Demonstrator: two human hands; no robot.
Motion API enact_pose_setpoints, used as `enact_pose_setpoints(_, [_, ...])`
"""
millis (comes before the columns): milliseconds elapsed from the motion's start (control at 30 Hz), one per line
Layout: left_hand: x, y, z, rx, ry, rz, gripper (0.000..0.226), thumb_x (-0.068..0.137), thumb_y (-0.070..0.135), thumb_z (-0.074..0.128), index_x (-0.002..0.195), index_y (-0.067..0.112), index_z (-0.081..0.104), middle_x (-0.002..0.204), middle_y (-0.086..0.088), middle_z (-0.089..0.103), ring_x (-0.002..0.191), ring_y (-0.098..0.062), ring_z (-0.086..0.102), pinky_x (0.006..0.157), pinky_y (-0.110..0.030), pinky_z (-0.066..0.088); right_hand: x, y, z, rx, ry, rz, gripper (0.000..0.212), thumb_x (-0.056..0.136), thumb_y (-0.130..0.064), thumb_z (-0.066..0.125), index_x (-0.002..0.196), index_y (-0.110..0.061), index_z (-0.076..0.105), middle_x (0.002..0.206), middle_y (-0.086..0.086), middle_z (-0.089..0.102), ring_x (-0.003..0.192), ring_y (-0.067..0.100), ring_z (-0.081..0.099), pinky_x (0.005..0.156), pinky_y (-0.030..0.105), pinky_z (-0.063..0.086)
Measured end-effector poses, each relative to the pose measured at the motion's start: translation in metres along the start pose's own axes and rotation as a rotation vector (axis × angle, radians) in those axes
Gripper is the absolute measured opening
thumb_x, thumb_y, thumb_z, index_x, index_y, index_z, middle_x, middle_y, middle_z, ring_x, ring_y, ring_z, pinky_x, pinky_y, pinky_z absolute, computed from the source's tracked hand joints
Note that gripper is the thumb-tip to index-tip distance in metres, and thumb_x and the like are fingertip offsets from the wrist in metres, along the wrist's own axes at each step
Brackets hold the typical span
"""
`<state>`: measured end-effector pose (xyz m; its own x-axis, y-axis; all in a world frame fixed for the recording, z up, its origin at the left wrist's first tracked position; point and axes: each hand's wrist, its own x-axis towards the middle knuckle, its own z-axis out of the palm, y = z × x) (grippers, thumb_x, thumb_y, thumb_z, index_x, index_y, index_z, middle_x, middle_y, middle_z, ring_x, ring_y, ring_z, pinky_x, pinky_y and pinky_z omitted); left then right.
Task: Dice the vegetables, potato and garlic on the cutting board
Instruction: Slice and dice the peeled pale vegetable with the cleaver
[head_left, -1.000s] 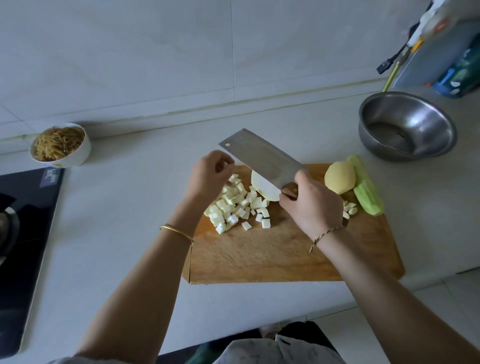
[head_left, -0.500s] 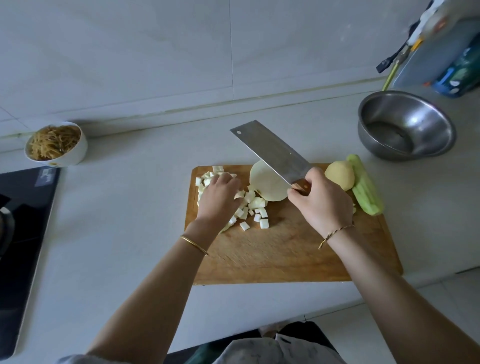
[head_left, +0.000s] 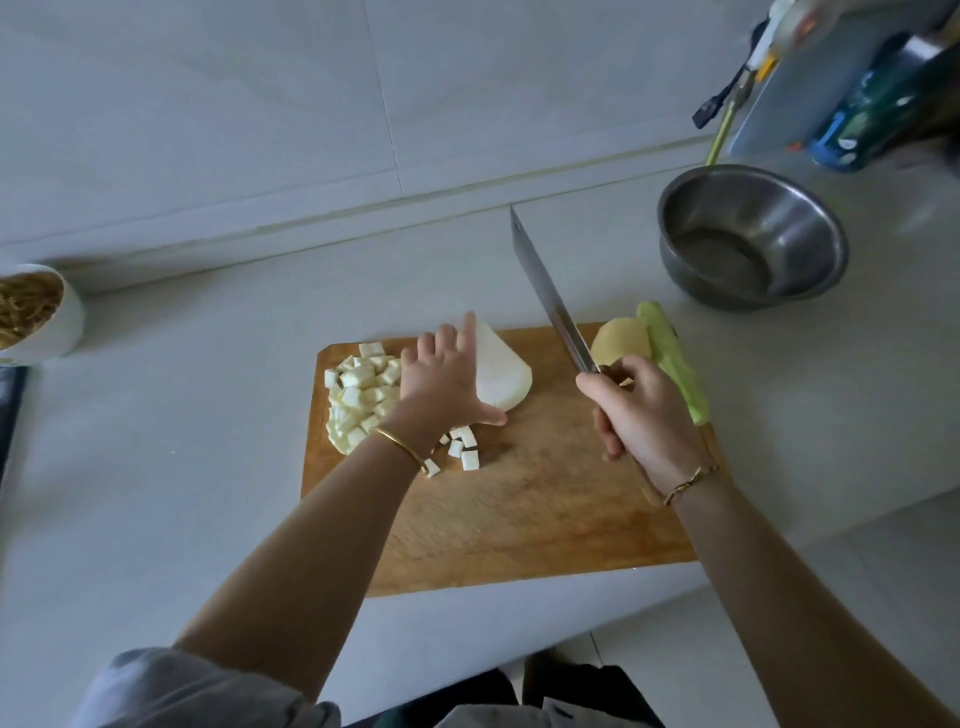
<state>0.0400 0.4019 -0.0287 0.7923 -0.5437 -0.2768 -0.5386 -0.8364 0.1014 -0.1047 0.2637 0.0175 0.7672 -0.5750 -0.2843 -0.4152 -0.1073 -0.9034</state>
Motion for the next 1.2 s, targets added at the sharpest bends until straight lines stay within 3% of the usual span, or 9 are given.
enact_pose_setpoints(200, [-0.005, 0.031, 0.009, 0.130, 0.145, 0.060, 0.127, 0.064, 0.051, 0.079, 0.150, 0.013, -0.006, 0.146, -0.012, 0.020, 0.129, -0.028, 0.036, 0.107, -0.039, 0.030, 0.020, 0.009, -0.009, -0.032, -0.107, 0.009, 0.020, 0.083, -0.025, 0.063, 0.078, -0.010, 0.050, 0.047, -0.003, 0.051, 0.035, 0.017, 0.040, 0.043, 0.031, 0.040])
enact_pose_setpoints(333, [-0.010, 0.036, 0.009, 0.004, 0.154, 0.052, 0.122, 0.065, 0.044, 0.078, 0.151, 0.011, -0.002, 0.142, -0.012, 0.024, 0.126, -0.029, 0.037, 0.105, -0.034, 0.033, 0.032, 0.009, -0.011, -0.078, -0.160, 0.015, 0.025, 0.082, -0.024, 0.063, 0.085, -0.002, 0.051, 0.047, -0.001, 0.050, 0.031, 0.015, 0.039, 0.039, 0.027, 0.039])
enact_pose_setpoints(533, [-0.026, 0.044, 0.010, -0.305, 0.095, -0.085, 0.121, 0.065, 0.055, 0.077, 0.149, 0.011, 0.001, 0.148, -0.010, 0.025, 0.137, -0.030, 0.028, 0.109, -0.037, 0.027, 0.036, 0.011, -0.007, -0.167, -0.264, 0.036, 0.029, 0.084, -0.029, 0.062, 0.087, -0.001, 0.053, 0.056, 0.003, 0.053, 0.029, 0.013, 0.041, 0.034, 0.022, 0.036])
enact_pose_setpoints(633, [-0.029, 0.047, 0.016, -0.449, 0.172, -0.116, 0.116, 0.065, 0.056, 0.078, 0.147, 0.009, 0.010, 0.144, -0.009, 0.035, 0.136, -0.029, 0.030, 0.109, -0.038, 0.031, 0.035, 0.014, -0.005, -0.175, -0.282, 0.042, 0.032, 0.084, -0.029, 0.061, 0.085, 0.000, 0.051, 0.054, 0.004, 0.052, 0.030, 0.017, 0.041, 0.035, 0.024, 0.034])
enact_pose_setpoints(767, [-0.025, 0.049, 0.025, -0.576, 0.285, -0.146, 0.101, 0.065, 0.048, 0.082, 0.138, 0.004, 0.028, 0.132, -0.007, 0.047, 0.124, -0.029, 0.040, 0.098, -0.038, 0.040, 0.039, 0.014, -0.010, -0.111, -0.278, 0.109, 0.034, 0.088, -0.027, 0.057, 0.093, 0.007, 0.052, 0.051, 0.005, 0.049, 0.032, 0.018, 0.037, 0.036, 0.023, 0.032])
enact_pose_setpoints(867, [-0.018, 0.048, 0.027, -0.579, 0.284, -0.115, 0.089, 0.067, 0.054, 0.078, 0.134, 0.010, 0.039, 0.127, -0.003, 0.049, 0.118, -0.023, 0.041, 0.095, -0.028, 0.032, 0.041, 0.016, -0.012, -0.106, -0.296, 0.151, 0.034, 0.090, -0.027, 0.054, 0.094, 0.008, 0.054, 0.050, 0.006, 0.048, 0.032, 0.018, 0.037, 0.036, 0.024, 0.032])
enact_pose_setpoints(933, [-0.015, 0.048, 0.030, -0.568, 0.261, -0.087, 0.088, 0.070, 0.057, 0.074, 0.138, 0.016, 0.037, 0.133, -0.002, 0.044, 0.120, -0.023, 0.040, 0.094, -0.024, 0.026, 0.039, 0.019, -0.012, -0.110, -0.306, 0.164, 0.036, 0.090, -0.028, 0.054, 0.092, 0.008, 0.055, 0.047, 0.002, 0.047, 0.032, 0.019, 0.038, 0.038, 0.026, 0.032])
enact_pose_setpoints(1100, [-0.015, 0.049, 0.033, -0.694, 0.180, -0.096, 0.095, 0.067, 0.050, 0.079, 0.142, 0.020, 0.028, 0.139, -0.004, 0.040, 0.125, -0.024, 0.039, 0.100, -0.037, 0.039, 0.037, 0.022, -0.012, -0.102, -0.294, 0.158, 0.036, 0.090, -0.028, 0.053, 0.090, 0.008, 0.056, 0.046, 0.001, 0.047, 0.034, 0.021, 0.038, 0.039, 0.027, 0.033])
enact_pose_setpoints(1200, [-0.016, 0.054, 0.033, -0.719, 0.148, -0.080, 0.108, 0.062, 0.042, 0.085, 0.144, 0.018, 0.020, 0.143, -0.005, 0.034, 0.130, -0.025, 0.036, 0.103, -0.040, 0.039, 0.038, 0.021, -0.014, -0.092, -0.290, 0.153, 0.029, 0.091, -0.027, 0.052, 0.085, 0.001, 0.053, 0.050, 0.005, 0.048, 0.034, 0.018, 0.037, 0.038, 0.025, 0.034])
